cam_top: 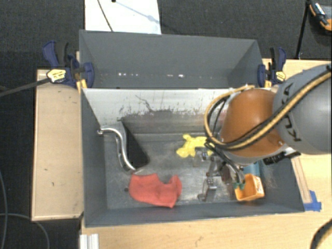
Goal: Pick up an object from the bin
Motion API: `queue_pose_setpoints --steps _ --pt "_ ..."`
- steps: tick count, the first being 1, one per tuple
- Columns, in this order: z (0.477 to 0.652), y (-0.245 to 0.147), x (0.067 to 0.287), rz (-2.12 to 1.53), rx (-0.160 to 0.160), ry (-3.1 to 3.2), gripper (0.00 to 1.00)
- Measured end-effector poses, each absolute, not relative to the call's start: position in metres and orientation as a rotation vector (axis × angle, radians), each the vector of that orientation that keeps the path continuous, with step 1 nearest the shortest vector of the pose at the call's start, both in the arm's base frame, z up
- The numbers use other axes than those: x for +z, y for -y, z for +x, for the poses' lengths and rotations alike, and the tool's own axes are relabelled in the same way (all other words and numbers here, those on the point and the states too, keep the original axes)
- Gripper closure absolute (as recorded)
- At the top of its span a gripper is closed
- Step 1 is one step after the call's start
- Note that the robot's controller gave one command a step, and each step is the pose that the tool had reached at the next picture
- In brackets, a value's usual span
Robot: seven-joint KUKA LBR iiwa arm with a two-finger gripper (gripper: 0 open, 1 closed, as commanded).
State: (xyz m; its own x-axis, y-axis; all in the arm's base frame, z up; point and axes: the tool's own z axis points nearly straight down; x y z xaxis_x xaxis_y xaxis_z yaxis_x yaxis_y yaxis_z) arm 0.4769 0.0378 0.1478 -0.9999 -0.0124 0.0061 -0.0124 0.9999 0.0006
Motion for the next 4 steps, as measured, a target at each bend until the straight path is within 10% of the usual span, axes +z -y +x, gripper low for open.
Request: queue_pose_setpoints --steps 1,2,4 --pt "0.479 -0.038 0.152 0.017 -0.001 3.144 0.00" --pt "0.524 -0.063 0.103 -0.026 -0.003 3.154 0.00" --pt "0.495 -0.093 0.075 0.002 0.000 3.143 0.00"
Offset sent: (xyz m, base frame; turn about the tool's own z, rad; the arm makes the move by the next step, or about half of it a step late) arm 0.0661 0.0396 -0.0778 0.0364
